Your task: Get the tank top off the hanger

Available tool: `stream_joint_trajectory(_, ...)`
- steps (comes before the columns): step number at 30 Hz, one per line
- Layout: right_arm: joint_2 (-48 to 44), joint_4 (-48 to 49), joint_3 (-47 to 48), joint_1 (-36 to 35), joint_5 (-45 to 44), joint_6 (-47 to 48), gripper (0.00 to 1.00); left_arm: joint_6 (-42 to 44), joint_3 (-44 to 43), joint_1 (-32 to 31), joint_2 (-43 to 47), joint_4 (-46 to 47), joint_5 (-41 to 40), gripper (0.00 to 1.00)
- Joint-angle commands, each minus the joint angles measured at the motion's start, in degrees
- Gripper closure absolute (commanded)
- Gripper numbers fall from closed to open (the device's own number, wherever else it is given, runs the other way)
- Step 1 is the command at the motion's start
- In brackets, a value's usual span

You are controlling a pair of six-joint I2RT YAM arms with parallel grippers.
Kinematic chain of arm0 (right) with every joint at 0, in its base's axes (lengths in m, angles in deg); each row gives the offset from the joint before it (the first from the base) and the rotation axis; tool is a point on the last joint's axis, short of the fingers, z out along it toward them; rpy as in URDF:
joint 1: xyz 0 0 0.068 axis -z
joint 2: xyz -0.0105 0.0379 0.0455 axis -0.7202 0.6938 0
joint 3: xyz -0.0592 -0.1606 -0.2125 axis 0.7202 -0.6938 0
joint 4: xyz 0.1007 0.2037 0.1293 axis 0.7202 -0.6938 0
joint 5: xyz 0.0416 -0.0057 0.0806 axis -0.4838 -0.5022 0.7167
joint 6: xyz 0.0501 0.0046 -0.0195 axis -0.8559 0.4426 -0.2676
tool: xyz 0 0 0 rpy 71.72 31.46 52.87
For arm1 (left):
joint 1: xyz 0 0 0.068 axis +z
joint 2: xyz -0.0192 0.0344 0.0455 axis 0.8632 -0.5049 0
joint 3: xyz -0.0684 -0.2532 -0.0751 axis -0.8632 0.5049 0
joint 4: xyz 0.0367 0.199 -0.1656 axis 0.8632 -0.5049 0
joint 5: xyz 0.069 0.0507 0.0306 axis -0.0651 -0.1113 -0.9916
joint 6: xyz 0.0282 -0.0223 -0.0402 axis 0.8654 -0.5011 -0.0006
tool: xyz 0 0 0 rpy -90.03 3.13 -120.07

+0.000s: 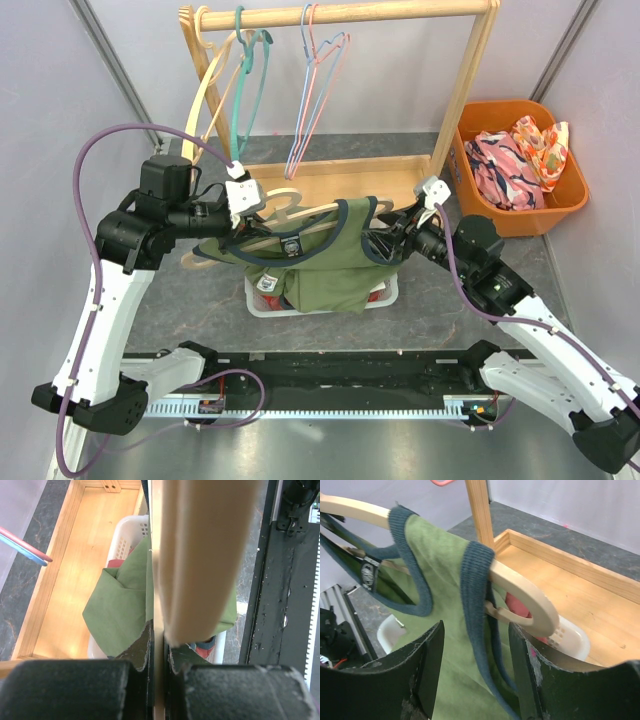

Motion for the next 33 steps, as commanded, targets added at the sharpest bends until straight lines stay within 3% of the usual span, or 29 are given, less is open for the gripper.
stream_joint_trajectory(1, 0.9, -0.6, 2.5, 1.3, -1.2, 1.5, 0.38, -0.9, -1.1, 0.3, 0.7, 1.9, 2.0, 0.98)
stream_joint_trajectory(7, 3.8, 2.1, 3.4, 1.3, 2.7, -1.1, 0.4, -0.9, -1.2, 0.2, 0.4, 1.9, 2.2, 0.98)
stream_joint_trajectory(16, 7.2, 7.8, 5.1, 1.3, 10.8, -8.0, 0.52, -0.9, -1.2, 0.2, 0.2, 1.9, 2.4, 0.98)
stream_joint_trajectory(19, 7.1, 8.8, 5.5, 1.4, 11.9, -9.1, 0.63, -1.0, -1.5, 0.3, -0.1, 1.9, 2.5, 0.98)
stream_joint_trajectory(23, 5.8, 8.2, 6.7, 1.4, 11.7, -10.5, 1.0, -0.9, -1.7, 0.3, -0.4, 1.9, 2.2, 0.98)
stream_joint_trajectory(28, 2.1, 7.8, 8.7, 3.6, 10.2, -13.1, 1.0, -0.7, -1.3, 0.2, -0.3, 1.9, 1.3, 0.98)
stream_joint_trajectory(33, 1.9, 1.9, 10.1, 9.1, -0.4, -13.1, 1.0, -0.7, -0.8, 0.2, 0.4, 1.9, 1.1, 0.98)
